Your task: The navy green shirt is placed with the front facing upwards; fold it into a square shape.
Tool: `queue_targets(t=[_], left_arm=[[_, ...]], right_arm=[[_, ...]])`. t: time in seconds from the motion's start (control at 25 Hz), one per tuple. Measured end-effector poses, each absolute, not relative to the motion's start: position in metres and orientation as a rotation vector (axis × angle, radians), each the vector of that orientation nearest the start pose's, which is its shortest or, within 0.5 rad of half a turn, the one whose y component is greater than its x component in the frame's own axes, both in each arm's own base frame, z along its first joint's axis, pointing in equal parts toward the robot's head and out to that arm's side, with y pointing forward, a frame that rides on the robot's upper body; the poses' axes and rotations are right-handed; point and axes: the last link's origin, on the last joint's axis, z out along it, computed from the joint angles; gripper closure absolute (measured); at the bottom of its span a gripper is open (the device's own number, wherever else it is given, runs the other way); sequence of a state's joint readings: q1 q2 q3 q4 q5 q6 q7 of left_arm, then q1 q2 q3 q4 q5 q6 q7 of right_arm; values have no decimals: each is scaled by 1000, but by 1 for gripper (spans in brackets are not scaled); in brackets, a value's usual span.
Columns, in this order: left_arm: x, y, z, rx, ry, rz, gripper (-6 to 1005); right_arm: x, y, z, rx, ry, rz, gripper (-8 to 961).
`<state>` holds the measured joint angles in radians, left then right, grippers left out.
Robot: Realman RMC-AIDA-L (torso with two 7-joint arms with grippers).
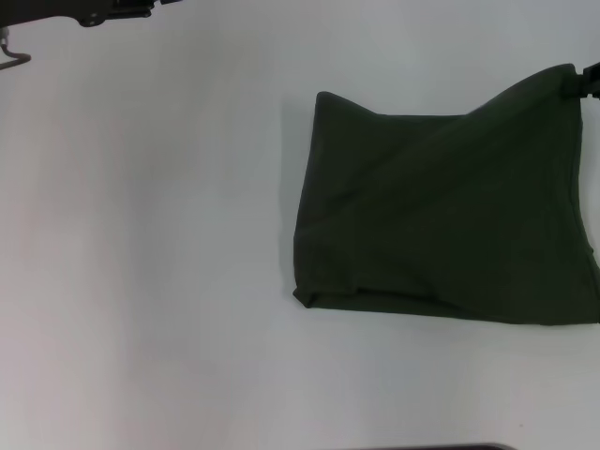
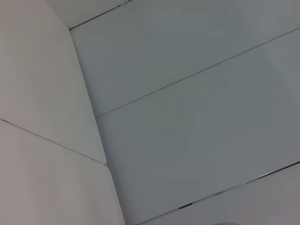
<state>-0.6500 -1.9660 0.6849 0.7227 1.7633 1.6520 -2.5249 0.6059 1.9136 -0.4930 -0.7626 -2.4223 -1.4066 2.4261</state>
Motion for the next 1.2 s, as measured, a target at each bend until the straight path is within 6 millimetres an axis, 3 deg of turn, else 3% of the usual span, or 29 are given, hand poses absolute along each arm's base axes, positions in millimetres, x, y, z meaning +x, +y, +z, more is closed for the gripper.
queue_targets(t=[0.56, 0.8, 1.04, 1.2], left_arm=[[-206, 373, 70, -2342, -1878, -1176, 50], [-205, 373, 70, -2336, -1878, -1181, 51], [-203, 375, 70, -2347, -1870, -1181, 51], [-199, 377, 71, -2368, -1852, -1165, 50]], right_arm=[[314, 390, 67, -2033, 1715, 331, 919], [327, 383, 83, -1955, 1770, 352, 782], [337, 378, 108, -1886, 1798, 391, 586], [331, 377, 130, -1883, 1784, 489, 587]])
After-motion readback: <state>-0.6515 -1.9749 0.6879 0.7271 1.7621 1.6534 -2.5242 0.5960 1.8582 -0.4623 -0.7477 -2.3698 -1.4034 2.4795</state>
